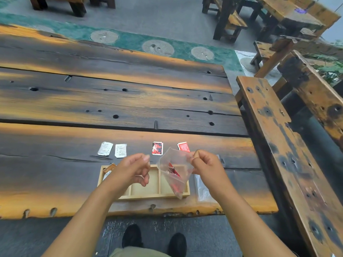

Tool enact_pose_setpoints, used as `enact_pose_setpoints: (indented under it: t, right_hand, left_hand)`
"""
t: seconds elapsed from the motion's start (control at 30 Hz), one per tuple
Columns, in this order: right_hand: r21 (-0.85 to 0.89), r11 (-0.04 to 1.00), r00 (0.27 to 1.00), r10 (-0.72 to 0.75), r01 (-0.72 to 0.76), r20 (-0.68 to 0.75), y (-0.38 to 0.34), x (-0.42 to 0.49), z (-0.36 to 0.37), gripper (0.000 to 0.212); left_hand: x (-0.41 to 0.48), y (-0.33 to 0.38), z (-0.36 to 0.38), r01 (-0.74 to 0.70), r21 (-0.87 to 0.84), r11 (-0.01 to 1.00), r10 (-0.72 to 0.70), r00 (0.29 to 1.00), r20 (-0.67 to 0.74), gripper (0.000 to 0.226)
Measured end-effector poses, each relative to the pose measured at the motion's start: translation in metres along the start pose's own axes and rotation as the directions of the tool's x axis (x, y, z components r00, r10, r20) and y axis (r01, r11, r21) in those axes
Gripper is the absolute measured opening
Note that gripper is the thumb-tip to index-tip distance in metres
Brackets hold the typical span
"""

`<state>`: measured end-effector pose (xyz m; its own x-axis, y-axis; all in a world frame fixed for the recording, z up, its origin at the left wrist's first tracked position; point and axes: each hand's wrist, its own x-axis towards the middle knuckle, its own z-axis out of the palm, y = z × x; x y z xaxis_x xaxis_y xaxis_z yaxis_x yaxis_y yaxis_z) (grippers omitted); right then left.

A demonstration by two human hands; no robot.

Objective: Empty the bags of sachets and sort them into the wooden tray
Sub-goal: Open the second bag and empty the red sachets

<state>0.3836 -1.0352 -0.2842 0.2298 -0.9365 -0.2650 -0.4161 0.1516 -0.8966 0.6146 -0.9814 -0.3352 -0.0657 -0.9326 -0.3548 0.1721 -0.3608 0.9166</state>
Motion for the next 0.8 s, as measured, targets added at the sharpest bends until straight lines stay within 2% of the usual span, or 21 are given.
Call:
enact_pose_setpoints:
  t: [0.07,0.1,0.17,0.2,0.23,0.33,0.4,0.47,0.5,0.53,0.6,0.67,0.7,0.8]
  right_hand:
    - [0.070,0.997,0.999,0.031,-0.033,0.027,-0.009,-0.003,-0.001,0.032]
    - [0.106,0.993,0.999,0.043,-0.045,0.023,-0.011,-0.003,-0.001,0.030]
    - [0.179,0.981,0.997,0.076,-0.081,0.033,-0.018,-0.001,-0.003,0.026]
    - [0.212,0.972,0.994,0.092,-0.101,0.053,-0.021,0.000,-0.004,0.037]
    - [0.237,0.964,0.992,0.101,-0.117,0.077,-0.025,-0.001,-0.006,0.048]
    - [0.302,0.946,0.979,0.062,-0.119,0.193,-0.031,-0.003,-0.012,0.052]
    - [0.312,0.942,0.972,0.049,-0.122,0.232,-0.033,-0.003,-0.015,0.054]
    - [0.349,0.929,0.971,0.045,-0.126,0.233,-0.032,-0.001,-0.017,0.056]
    - [0.375,0.919,0.974,0.037,-0.122,0.224,-0.033,0.000,-0.018,0.057]
    - [0.405,0.907,0.976,0.029,-0.116,0.214,-0.033,0.001,-0.018,0.057]
    - [0.462,0.879,0.980,0.026,-0.115,0.196,-0.030,0.002,-0.014,0.053]
    - [0.498,0.864,0.985,-0.021,-0.068,0.170,-0.024,0.002,-0.010,0.033]
    - [0.515,0.856,0.984,-0.054,-0.040,0.167,-0.018,0.000,-0.009,0.027]
    - [0.436,0.899,0.960,-0.094,-0.031,0.262,0.004,-0.009,-0.014,0.061]
  left_hand:
    - [-0.002,-0.010,0.003,-0.024,0.063,0.998,0.027,0.998,-0.049,0.043]
    - [-0.003,-0.013,0.007,-0.034,0.166,0.986,0.039,0.999,-0.030,0.042]
    - [-0.004,-0.013,0.019,-0.068,0.379,0.923,0.029,0.994,0.109,0.069]
    - [-0.005,-0.011,0.024,-0.069,0.455,0.888,0.000,0.989,0.150,0.085]
    - [-0.004,-0.009,0.028,-0.069,0.495,0.866,-0.014,0.987,0.161,0.097]
    - [0.001,-0.003,0.036,-0.098,0.524,0.846,0.016,0.987,0.159,0.112]
    - [0.004,0.004,0.044,-0.082,0.449,0.889,0.017,0.989,0.148,0.102]
    - [0.004,0.009,0.050,-0.094,0.381,0.920,0.061,0.993,0.097,0.063]
    - [0.002,0.012,0.053,-0.108,0.401,0.910,0.097,0.994,0.047,0.043]
    - [0.002,0.012,0.056,-0.135,0.419,0.898,0.148,0.989,0.000,0.032]
    - [0.001,0.008,0.061,-0.156,0.385,0.910,0.209,0.973,-0.100,0.037]
    - [-0.001,0.005,0.068,-0.164,0.284,0.945,0.225,0.954,-0.198,0.043]
    - [-0.001,0.006,0.072,-0.176,0.233,0.956,0.230,0.945,-0.233,0.038]
    - [0.001,-0.001,0.080,-0.213,0.122,0.969,0.239,0.931,-0.276,0.010]
